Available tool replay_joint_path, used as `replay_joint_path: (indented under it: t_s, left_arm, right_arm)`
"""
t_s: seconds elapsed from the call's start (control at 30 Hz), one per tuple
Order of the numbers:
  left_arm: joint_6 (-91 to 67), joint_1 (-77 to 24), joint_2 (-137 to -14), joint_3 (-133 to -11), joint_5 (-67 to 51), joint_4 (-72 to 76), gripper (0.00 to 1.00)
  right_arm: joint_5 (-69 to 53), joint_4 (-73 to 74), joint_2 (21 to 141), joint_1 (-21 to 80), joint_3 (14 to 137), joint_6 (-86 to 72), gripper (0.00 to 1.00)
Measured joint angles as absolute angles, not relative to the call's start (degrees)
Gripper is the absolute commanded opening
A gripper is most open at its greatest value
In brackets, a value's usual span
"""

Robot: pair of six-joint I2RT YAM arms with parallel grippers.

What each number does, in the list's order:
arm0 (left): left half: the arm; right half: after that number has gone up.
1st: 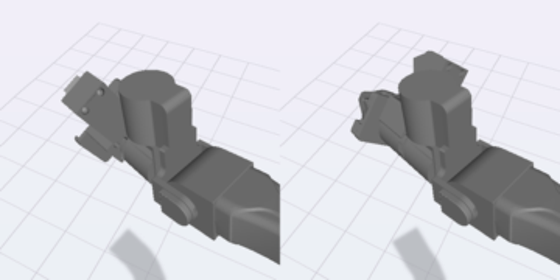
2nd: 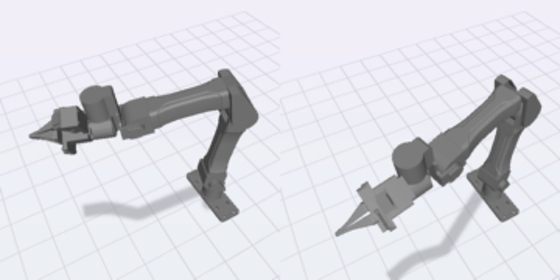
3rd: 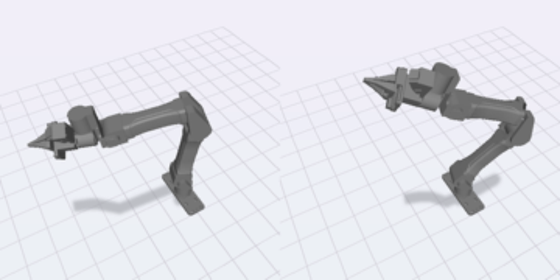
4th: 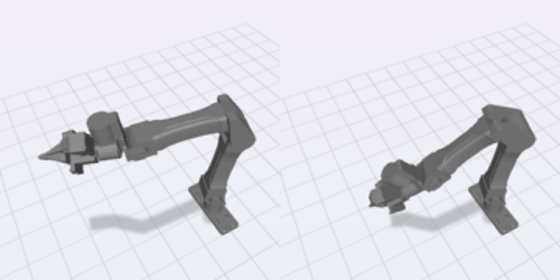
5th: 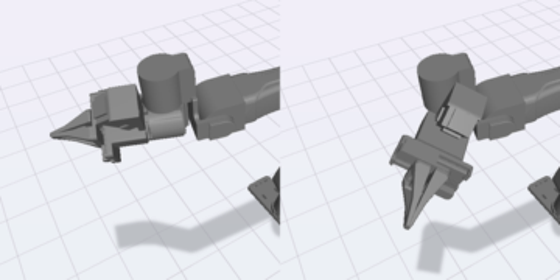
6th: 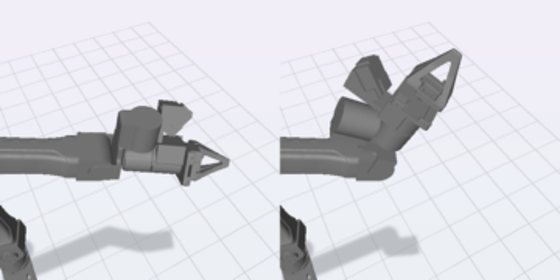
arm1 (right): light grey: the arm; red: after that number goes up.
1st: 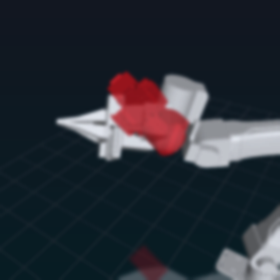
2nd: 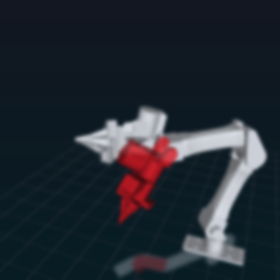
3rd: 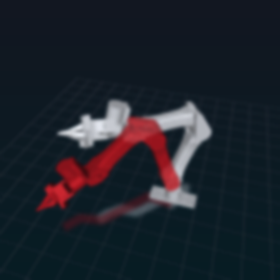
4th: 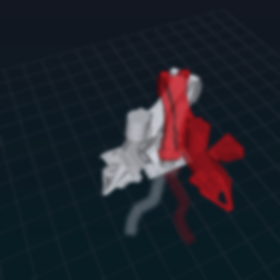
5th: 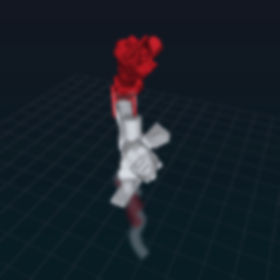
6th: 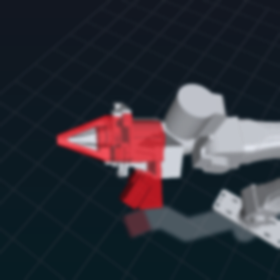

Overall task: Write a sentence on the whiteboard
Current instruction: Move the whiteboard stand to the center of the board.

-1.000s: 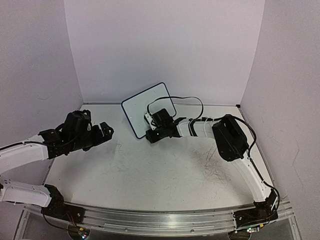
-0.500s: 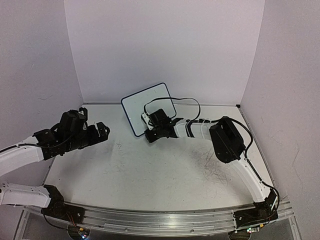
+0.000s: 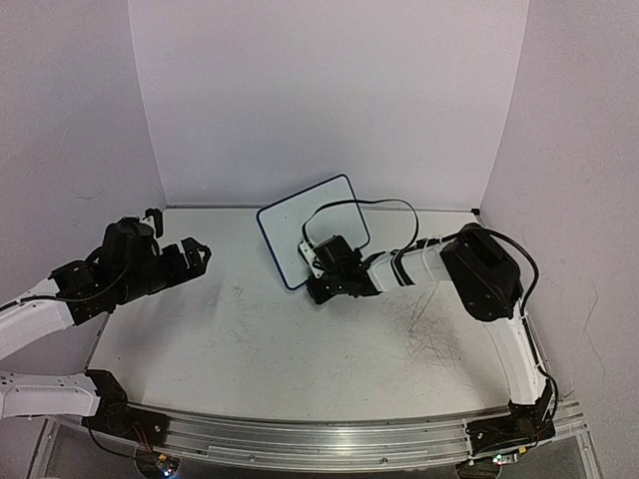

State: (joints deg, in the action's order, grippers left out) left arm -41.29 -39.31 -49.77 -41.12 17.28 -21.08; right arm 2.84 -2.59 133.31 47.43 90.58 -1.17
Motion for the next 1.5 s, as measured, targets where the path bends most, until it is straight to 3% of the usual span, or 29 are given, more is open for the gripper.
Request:
replay_joint_path:
  t_s: [0.33,0.63,0.93,1.03,1.1,1.27,1.5]
  left_arm:
    - [-40.49,-39.31,-51.29,-41.12,17.30,-21.06,0.99]
    - [-41.54,-39.31,-56.51,-41.12,15.74,-20.81,0.99]
    - [-45.74,-39.31,-56.88,-39.37,13.28,-17.98,0.99]
    - [-46.65,-39.31,-57.10,-38.71,12.72,-17.53,1.00]
    - [-46.98,-39.31,-57.73,-38.65,12.32,-16.94,0.99]
    - [-47.20,-39.31,-60.22,-38.65,11.61,-15.90,0.99]
    - [-47.20,-39.31,-64.11,-39.26,10.86,-15.53,0.99]
  right_arm:
    - [14.63,-5.95,114.01,53.03,61.30,-14.52,0.00]
    - [21.70,-4.18,109.43,62.65,53.67,-30.39,0.01]
    - [22.61,0.23,110.52,67.44,56.56,-34.39,0.30]
    - [21.25,0.30,110.44,67.60,56.68,-34.31,0.59]
    - [19.97,0.50,110.01,67.73,56.68,-33.71,0.69]
    - [17.18,1.38,105.82,68.17,54.24,-31.79,0.79]
    - [18.74,3.94,89.90,68.23,45.79,-31.28,0.89]
